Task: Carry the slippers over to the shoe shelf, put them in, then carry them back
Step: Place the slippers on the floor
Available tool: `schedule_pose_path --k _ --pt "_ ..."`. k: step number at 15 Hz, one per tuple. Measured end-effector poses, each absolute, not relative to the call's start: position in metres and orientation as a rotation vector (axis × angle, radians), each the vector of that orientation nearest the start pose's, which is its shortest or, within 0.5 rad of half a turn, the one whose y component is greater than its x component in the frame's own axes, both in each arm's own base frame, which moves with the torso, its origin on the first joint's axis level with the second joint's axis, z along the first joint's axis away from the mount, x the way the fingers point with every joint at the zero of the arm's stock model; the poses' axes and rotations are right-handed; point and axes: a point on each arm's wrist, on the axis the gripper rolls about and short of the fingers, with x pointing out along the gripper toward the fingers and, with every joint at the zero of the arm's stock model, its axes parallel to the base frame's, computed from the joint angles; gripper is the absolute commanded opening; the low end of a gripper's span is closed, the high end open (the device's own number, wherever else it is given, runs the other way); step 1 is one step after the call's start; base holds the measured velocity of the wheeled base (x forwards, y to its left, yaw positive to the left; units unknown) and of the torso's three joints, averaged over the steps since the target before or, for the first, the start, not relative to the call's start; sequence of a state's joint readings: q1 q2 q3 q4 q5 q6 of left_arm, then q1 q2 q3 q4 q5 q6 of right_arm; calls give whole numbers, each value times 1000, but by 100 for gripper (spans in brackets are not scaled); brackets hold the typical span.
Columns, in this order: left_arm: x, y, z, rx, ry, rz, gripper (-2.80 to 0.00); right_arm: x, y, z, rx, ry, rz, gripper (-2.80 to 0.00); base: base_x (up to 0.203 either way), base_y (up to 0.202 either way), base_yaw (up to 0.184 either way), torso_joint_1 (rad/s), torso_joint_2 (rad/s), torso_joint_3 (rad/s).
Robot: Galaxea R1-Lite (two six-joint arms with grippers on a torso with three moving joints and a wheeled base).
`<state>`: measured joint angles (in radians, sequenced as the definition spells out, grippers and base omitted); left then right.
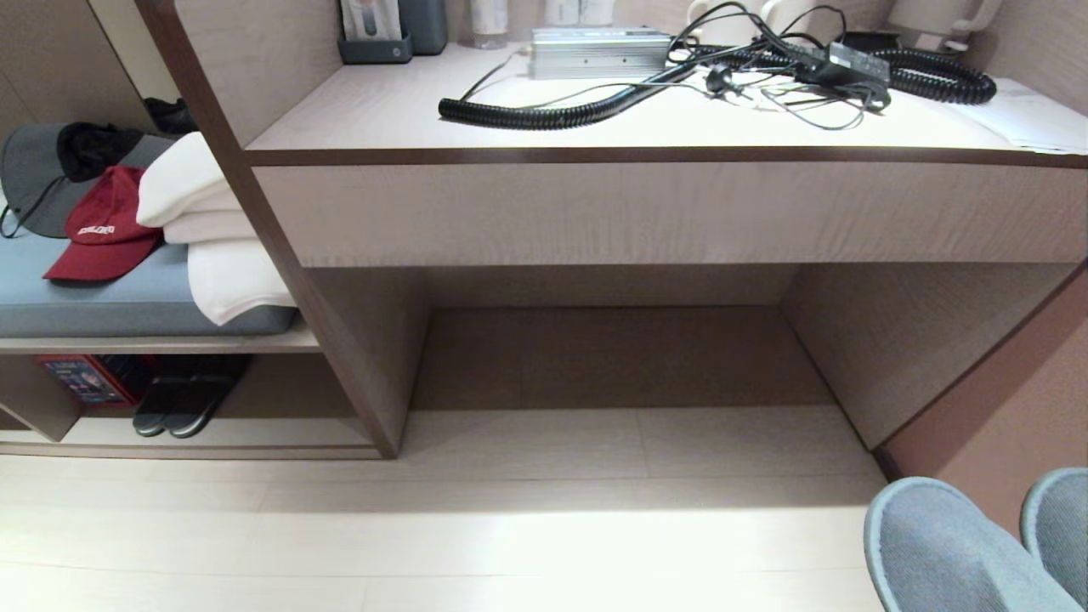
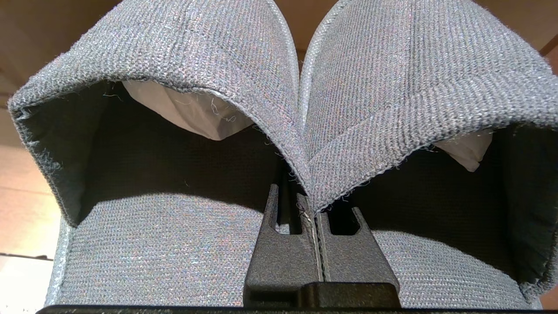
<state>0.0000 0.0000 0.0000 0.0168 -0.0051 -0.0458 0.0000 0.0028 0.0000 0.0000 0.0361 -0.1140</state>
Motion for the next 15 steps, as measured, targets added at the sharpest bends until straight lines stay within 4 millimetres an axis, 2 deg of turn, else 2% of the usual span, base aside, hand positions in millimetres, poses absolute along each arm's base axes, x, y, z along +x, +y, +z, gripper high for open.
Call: schedule_pose_path --k 15 --pt "-23 0 74 -46 17 -4 -280 -23 1 76 -114 1 37 -280 0 0 0 3 2 -198"
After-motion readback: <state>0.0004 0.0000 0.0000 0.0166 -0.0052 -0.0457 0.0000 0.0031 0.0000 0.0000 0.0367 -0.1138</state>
